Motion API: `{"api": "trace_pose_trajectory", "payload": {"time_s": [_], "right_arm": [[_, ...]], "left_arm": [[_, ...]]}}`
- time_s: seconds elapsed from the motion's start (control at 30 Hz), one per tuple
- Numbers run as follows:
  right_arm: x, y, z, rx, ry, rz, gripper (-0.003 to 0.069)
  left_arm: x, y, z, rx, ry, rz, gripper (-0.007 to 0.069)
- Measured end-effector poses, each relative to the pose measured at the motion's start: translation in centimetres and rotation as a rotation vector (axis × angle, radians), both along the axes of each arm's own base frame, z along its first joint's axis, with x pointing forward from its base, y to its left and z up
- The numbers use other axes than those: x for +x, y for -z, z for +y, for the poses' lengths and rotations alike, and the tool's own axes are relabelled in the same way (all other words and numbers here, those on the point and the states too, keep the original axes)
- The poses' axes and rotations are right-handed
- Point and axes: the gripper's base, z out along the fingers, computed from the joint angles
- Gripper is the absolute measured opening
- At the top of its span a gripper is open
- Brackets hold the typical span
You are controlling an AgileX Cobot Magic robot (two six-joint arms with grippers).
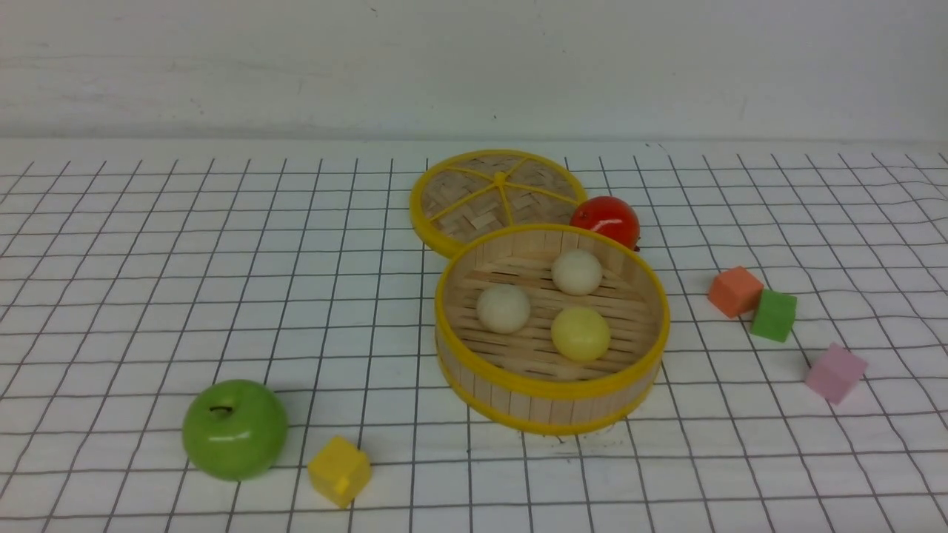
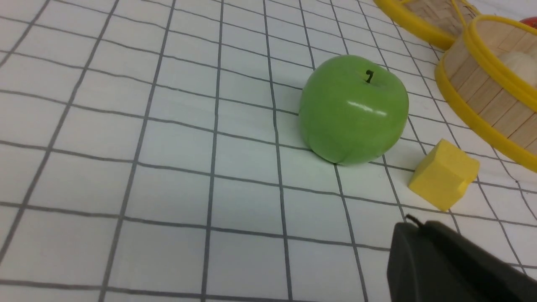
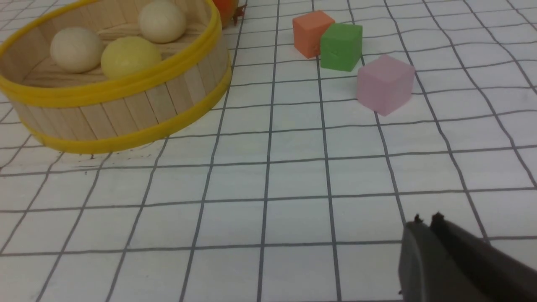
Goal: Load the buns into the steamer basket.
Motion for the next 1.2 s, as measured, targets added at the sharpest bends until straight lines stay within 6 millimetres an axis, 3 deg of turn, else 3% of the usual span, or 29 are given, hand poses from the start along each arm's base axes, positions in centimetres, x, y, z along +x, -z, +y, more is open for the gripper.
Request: {"api": "trace_pose_trajectory", "payload": {"time_s": [1.2], "right_arm": [[0.00, 0.00, 0.00, 0.000, 0.000, 0.000, 0.0039]], "left_arm": [[0.00, 0.00, 0.00, -0.003, -0.001, 0.000, -0.0011]]}}
